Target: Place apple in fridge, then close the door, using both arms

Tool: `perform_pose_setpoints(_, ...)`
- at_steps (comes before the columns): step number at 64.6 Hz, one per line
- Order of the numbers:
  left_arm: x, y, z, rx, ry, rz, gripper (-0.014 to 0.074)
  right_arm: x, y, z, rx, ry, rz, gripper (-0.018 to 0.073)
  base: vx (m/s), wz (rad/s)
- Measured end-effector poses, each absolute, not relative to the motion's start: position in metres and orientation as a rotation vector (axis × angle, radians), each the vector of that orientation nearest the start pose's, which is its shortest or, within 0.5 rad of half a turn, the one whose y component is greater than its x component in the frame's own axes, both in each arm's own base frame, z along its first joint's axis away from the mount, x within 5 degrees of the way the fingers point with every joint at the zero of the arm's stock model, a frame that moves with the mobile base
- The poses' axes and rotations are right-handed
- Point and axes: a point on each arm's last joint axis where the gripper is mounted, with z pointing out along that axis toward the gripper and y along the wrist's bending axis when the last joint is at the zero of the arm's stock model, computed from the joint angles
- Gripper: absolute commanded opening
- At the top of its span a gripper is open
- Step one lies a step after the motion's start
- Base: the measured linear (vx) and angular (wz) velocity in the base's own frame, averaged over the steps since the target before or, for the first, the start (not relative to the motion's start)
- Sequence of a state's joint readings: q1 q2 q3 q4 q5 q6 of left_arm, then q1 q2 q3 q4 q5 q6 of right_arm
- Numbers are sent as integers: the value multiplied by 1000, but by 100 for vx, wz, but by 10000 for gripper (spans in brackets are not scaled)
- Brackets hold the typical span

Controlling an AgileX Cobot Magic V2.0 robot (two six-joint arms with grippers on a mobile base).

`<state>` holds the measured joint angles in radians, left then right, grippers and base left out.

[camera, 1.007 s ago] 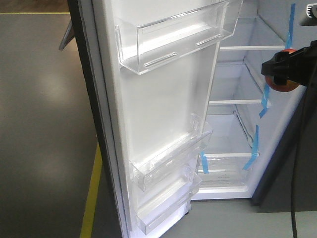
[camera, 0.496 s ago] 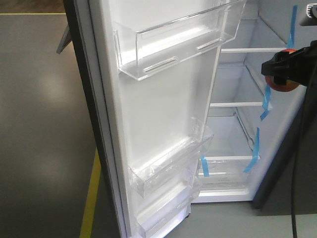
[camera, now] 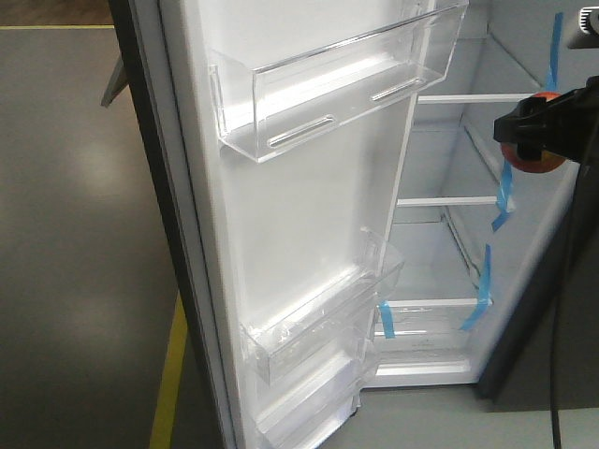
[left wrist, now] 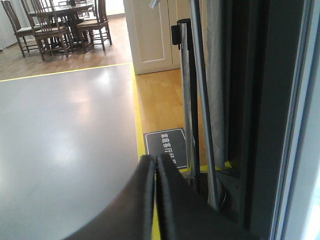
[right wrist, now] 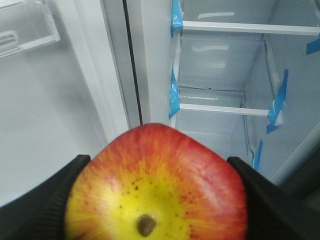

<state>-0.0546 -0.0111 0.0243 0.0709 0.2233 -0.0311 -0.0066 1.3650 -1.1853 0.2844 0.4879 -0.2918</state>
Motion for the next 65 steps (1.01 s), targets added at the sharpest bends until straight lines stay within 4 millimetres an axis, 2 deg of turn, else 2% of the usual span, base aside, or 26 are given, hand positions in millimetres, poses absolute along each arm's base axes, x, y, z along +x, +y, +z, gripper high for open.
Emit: perform_pose_setpoints(65, 56, -2, 185, 68, 1718, 1, -6, 308, 10, 358, -112, 2128, 114, 118, 2, 0)
